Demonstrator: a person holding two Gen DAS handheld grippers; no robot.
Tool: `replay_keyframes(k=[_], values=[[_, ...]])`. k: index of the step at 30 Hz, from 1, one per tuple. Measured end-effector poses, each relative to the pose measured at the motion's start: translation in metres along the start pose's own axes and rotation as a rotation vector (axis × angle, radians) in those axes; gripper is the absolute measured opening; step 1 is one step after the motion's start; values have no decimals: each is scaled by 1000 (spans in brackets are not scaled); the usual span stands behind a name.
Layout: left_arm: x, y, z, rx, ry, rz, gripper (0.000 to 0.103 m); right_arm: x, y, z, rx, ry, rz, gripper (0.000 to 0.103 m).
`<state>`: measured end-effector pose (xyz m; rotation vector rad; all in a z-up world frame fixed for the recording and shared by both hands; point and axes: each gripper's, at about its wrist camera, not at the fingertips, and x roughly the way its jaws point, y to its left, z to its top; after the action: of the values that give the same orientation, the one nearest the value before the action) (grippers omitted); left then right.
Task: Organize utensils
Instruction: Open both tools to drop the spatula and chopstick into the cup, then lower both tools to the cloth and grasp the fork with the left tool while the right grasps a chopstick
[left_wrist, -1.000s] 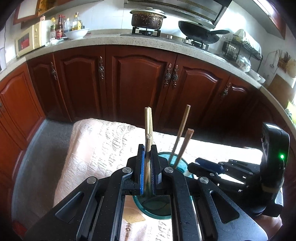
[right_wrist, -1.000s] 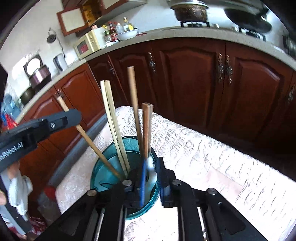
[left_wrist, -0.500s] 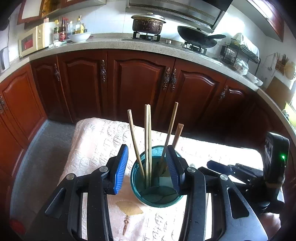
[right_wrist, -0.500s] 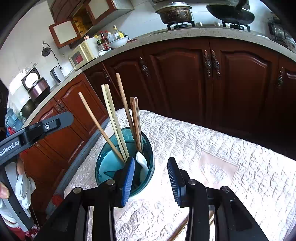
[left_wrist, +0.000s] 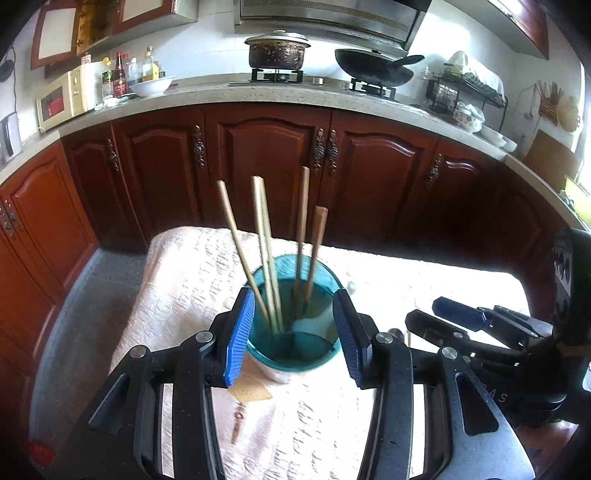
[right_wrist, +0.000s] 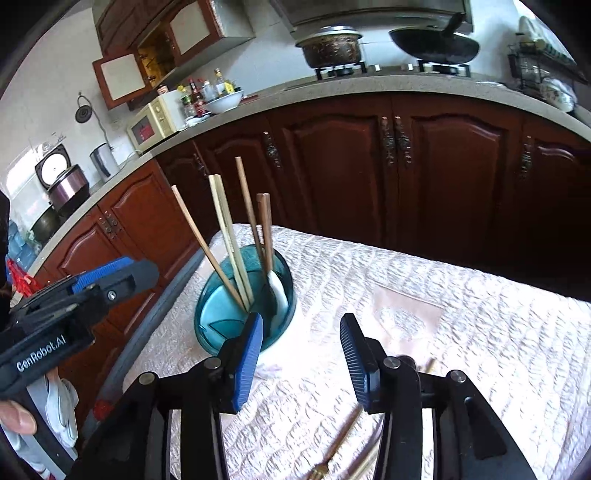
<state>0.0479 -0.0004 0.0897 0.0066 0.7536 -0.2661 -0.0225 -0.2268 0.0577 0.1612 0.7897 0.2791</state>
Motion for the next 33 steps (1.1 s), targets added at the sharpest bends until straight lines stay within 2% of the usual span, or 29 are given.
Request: replay_keyframes(k=[10, 16, 21, 33], values=[[-6, -46, -24, 49, 5, -42, 49, -37, -22, -31, 52, -13, -103, 44], [-5, -70, -32, 73, 18, -77, 56, -53, -37, -42, 83, -14, -133, 44], [-3, -89, -40, 104, 34, -93, 57, -60, -50, -49, 106, -9, -154, 44], [15, -100, -51, 104, 92, -124, 57, -65, -82, -68, 172, 17, -188, 44]])
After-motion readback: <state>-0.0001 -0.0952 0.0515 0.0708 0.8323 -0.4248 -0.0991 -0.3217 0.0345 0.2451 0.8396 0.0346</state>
